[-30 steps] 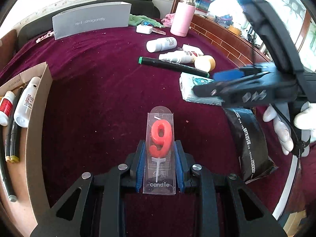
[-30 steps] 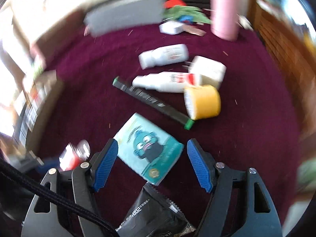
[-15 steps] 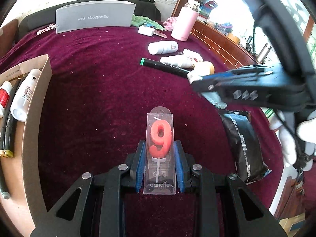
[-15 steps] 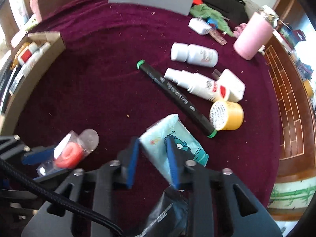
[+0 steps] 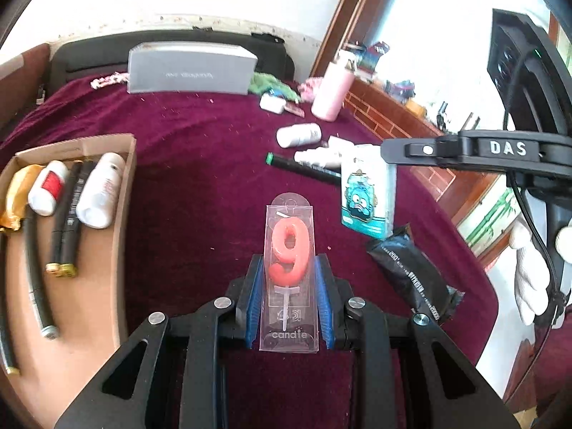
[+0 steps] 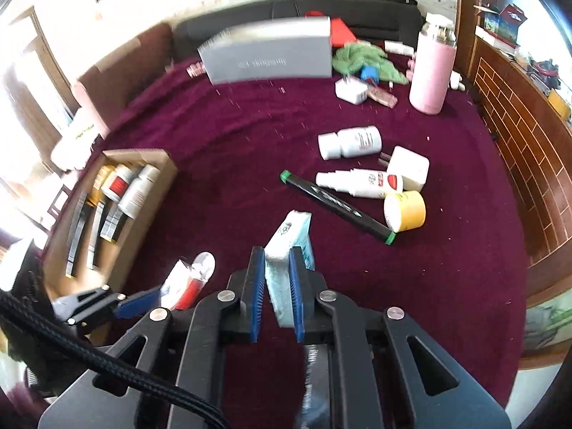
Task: Organize objects
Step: 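Carry the candle box and tissue pack over the cardboard box with both tools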
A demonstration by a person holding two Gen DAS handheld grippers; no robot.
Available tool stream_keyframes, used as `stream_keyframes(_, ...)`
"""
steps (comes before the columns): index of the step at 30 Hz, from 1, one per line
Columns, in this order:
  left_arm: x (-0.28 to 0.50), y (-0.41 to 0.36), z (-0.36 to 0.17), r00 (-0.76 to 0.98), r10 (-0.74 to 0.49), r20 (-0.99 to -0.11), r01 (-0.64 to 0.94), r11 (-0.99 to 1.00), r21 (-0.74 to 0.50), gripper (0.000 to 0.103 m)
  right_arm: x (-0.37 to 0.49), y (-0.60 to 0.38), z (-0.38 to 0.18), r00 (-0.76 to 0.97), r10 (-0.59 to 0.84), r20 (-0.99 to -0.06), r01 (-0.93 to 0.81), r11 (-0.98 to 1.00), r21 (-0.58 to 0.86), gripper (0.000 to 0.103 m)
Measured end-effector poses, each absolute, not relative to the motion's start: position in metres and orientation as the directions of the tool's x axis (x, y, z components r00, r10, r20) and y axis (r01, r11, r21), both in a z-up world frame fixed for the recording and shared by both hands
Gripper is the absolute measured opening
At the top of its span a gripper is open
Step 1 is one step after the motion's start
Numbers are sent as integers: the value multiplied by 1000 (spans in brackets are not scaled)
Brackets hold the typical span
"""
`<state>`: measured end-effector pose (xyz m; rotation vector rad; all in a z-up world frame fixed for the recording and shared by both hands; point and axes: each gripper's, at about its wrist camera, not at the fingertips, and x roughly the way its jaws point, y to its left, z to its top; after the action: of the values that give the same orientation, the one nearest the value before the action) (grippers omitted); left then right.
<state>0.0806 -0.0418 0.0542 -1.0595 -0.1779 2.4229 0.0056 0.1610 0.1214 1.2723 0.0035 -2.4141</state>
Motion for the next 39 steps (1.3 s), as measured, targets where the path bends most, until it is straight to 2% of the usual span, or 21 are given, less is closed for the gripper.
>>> stream_keyframes(5, 91, -64, 66, -624, 467, -627, -352, -884, -309, 23, 23, 150, 138, -526, -406, -747, 388, -896, 214, 11)
stream_keyframes(17, 109, -138, 75, -716, 369, -593, -217, -925, -313, 24, 52, 92, 152, -490, -501, -713, 505, -830, 236, 11)
stream_keyframes(30, 104, -215, 48, -738, 231, -635, -31, -950, -309, 24, 70, 5, 137, -342, -602, -722, 636, -713, 293, 12)
stream_keyframes(39, 80, -229, 33, -700, 205, -684, -4, -959, -284, 24, 58, -35, 102, -283, -573, -769, 616, -723, 313, 12)
